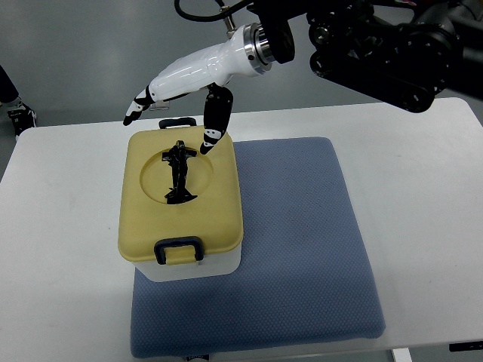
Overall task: Open white storage box with right hand
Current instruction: 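Reach the right hand over the box to the black lid handle, then close the right hand's fingers around the black handle on the lid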
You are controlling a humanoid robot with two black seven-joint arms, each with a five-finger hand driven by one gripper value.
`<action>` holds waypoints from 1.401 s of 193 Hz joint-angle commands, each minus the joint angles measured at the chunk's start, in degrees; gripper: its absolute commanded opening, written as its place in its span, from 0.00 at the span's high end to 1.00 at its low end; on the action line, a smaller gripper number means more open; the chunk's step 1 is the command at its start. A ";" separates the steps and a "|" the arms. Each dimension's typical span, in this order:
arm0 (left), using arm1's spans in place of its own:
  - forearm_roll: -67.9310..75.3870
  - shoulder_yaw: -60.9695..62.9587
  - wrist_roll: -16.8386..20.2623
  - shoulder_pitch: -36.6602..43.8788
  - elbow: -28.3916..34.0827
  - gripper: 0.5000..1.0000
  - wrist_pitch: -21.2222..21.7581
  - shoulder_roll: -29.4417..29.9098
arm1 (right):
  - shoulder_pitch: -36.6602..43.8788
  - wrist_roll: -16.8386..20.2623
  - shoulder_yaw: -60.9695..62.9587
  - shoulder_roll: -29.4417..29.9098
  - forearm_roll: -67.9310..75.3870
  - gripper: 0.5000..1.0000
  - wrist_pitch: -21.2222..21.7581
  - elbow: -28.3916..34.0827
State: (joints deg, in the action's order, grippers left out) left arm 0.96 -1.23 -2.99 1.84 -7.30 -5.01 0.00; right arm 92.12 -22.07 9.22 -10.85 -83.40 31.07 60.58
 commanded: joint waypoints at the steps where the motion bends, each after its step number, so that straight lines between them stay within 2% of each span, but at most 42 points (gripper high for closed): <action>1: 0.00 0.00 0.01 0.01 0.00 0.00 0.00 0.00 | 1.65 0.01 -2.62 1.53 -3.34 0.15 -0.31 -0.11; 75: 0.00 0.00 0.01 0.01 0.00 0.00 0.00 0.00 | 2.01 0.09 -5.09 5.92 -8.00 0.15 -0.57 -1.34; 103: 0.00 0.00 0.01 0.01 0.00 0.00 0.00 0.00 | 1.83 0.18 -6.93 7.42 -8.79 0.16 -2.59 -2.83; 175: 0.00 0.00 0.01 0.01 0.00 0.00 0.00 0.00 | 0.95 0.62 -7.20 7.86 -9.50 0.18 -3.04 -3.97; 236: 0.00 0.00 0.01 0.01 0.00 0.00 0.00 0.00 | 0.51 0.80 -7.20 7.94 -9.59 0.35 -2.95 -4.41; 257: 0.00 0.00 0.01 0.01 0.00 0.00 0.00 0.00 | 0.51 0.80 -7.20 7.94 -9.59 0.43 -2.95 -4.41; 270: 0.00 0.00 0.01 0.01 0.00 0.00 0.00 0.00 | 0.42 0.80 -7.20 7.94 -9.59 0.52 -2.95 -4.41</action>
State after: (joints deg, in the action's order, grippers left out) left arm 0.97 -1.23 -2.99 1.85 -7.29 -5.01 0.00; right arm 92.64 -21.27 2.01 -2.90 -92.99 28.07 56.16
